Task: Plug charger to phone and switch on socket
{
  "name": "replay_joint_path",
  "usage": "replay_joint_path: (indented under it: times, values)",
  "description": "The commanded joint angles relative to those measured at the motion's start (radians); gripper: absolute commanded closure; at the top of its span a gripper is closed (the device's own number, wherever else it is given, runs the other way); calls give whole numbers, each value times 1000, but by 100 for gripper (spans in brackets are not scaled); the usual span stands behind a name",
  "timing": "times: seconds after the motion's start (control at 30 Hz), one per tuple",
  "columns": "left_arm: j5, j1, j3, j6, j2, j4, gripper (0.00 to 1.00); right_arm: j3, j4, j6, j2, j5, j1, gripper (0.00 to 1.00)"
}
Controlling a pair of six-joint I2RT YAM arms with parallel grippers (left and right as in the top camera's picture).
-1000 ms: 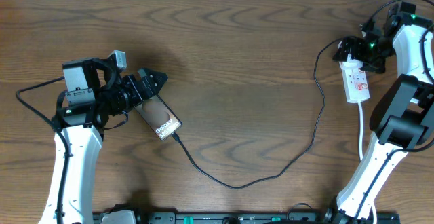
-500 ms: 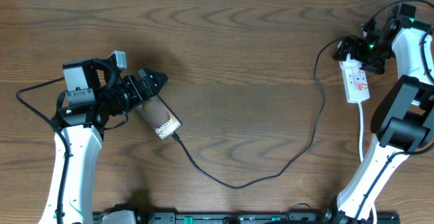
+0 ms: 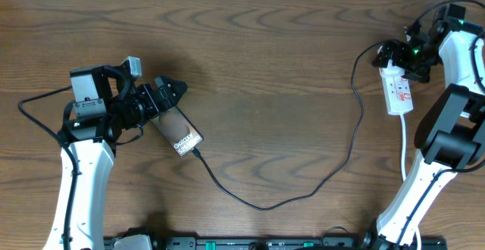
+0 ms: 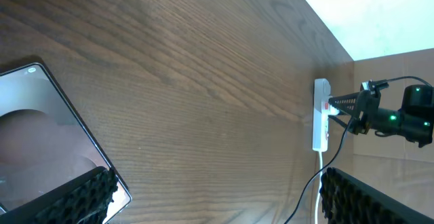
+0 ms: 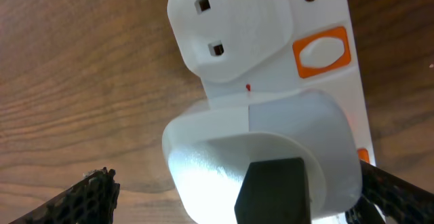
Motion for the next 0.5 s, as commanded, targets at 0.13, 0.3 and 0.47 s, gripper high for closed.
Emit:
replay_joint_path:
  times: [0.13,0.3,0.47]
  values:
    - [-6,-3,28,18,7,-2,2,62,-52,28,49,-118,24,1]
    - [-6,-3,28,18,7,-2,2,126,-91,28,49,-70,24,1]
    - [-6,-3,28,18,7,-2,2,172,-116,28,49,-57,20,1]
